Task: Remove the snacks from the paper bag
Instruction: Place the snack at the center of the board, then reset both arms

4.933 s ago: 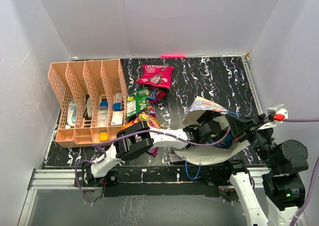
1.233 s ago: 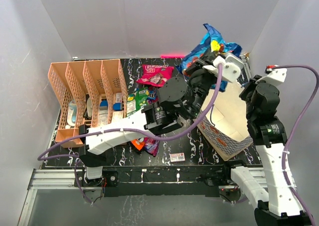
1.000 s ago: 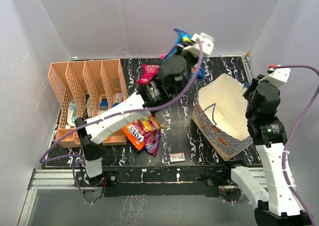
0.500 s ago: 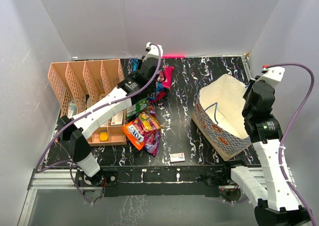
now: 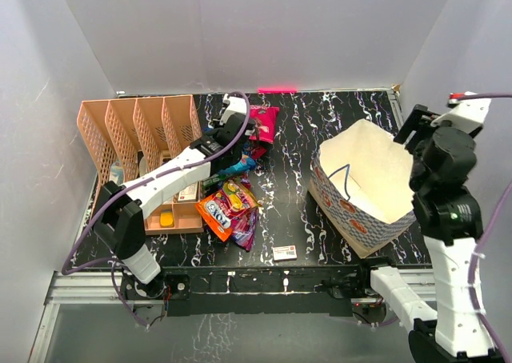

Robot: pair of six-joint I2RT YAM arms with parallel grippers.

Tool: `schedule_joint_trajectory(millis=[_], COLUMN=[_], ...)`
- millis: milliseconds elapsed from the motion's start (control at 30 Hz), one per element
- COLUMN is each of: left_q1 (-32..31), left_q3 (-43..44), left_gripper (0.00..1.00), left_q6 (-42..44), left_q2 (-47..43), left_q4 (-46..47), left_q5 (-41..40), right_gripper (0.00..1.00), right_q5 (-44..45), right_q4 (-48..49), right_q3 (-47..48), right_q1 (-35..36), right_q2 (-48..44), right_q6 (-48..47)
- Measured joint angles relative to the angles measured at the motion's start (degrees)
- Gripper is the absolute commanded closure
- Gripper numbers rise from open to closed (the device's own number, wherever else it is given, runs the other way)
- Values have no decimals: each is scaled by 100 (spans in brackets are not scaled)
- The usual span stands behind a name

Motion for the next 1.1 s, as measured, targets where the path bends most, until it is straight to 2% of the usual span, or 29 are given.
schedule_joint_trajectory(millis=[100,200,367,567,833,1100], left_q1=[0,0,0,2,2,2], left_q3=[-79,-87,-57,586,1248,1281], left_gripper=[54,36,11,2,2,2], left_q6=[-129,-243,-328,-286,101,496], left_q2=[-9,-52,-219,-767,-2236,-3300], left_q4=[-26,22,-72,-214,610,1397], left_q5=[107,219,533,1530,3045,3644], right_gripper=[21,9,2,2,2,2], right_q5=[-319,-730,-1257,-2039,-2732,-2975], right_q4=[-136,-341,-678,-1386,-2114,-2380], right_q3=[522,1005,1626,2341,3130,4520], right_q1=[0,2,0,2,2,2], right_q2=[-166,-352,-605,-634,-625,-295], right_q6=[13,70,308,457,645,669])
